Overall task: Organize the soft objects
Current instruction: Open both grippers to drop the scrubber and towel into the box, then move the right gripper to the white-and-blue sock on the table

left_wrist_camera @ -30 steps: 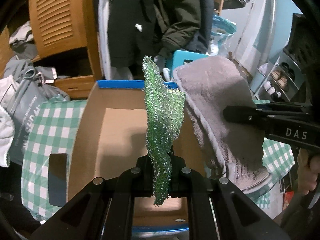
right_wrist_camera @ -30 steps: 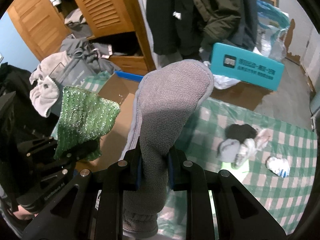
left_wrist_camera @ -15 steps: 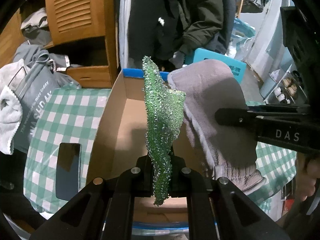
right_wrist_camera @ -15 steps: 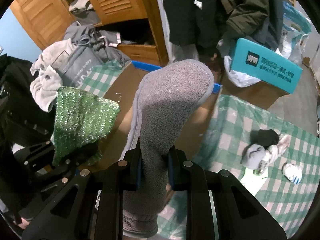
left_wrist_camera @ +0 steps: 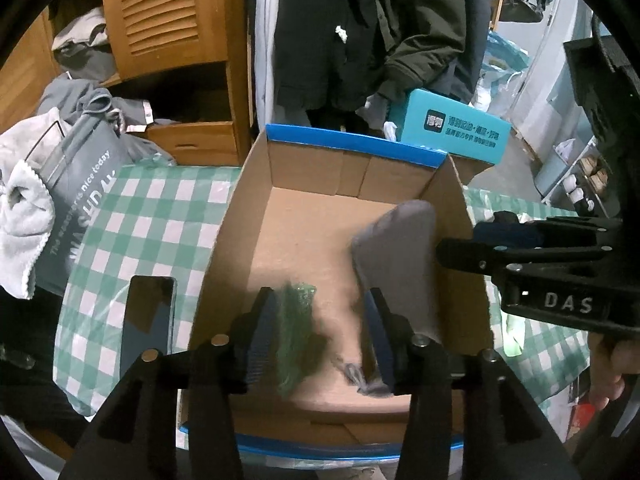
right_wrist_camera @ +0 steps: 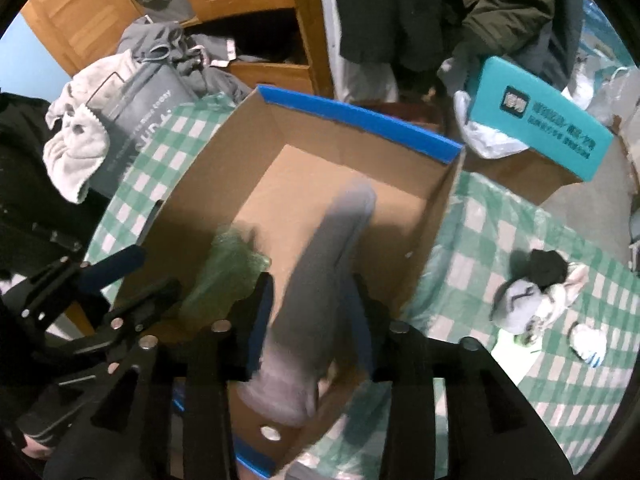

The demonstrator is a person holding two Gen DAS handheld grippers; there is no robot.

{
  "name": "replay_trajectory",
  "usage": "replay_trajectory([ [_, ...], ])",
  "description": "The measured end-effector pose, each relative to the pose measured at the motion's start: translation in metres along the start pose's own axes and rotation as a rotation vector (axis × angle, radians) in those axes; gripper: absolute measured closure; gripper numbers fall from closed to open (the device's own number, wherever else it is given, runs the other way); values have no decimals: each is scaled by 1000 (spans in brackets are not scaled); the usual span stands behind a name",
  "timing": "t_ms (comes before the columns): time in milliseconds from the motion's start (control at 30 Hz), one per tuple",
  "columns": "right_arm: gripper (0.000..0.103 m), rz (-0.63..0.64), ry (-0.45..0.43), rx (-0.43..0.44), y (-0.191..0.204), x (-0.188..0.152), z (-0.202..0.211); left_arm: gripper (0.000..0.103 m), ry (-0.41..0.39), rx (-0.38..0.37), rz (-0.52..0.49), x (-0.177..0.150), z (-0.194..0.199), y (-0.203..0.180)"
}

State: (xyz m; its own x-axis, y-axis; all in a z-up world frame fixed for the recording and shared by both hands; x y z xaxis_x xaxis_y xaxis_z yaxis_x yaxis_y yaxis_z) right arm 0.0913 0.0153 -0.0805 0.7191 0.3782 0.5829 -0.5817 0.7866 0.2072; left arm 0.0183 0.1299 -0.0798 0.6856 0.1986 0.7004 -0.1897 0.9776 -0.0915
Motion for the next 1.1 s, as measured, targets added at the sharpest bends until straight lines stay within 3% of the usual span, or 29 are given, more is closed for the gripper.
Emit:
replay_trajectory([
  [433,38,-50,-71,-55,-43,-3,36,49,15,-56,-30,2,-3,-35],
  [1100,38,-184,-98,-147,-148,-44,82,49,20,-144,-122,10,-8,-117],
])
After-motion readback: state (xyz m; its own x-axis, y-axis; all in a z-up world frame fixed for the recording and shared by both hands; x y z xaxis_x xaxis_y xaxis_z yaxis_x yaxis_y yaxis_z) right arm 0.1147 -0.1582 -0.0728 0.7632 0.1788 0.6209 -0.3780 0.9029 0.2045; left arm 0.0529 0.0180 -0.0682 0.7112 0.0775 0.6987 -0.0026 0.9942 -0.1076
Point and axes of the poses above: each gripper's, at about its wrist camera, not at the fingertips, and z roughly against the way its jaws point, y to its left, x to its top, the point moved 4 cm from there along -z, roughly the way its jaws point, and after that the axes turned 12 degrees about -y, right-handed, at the moved point
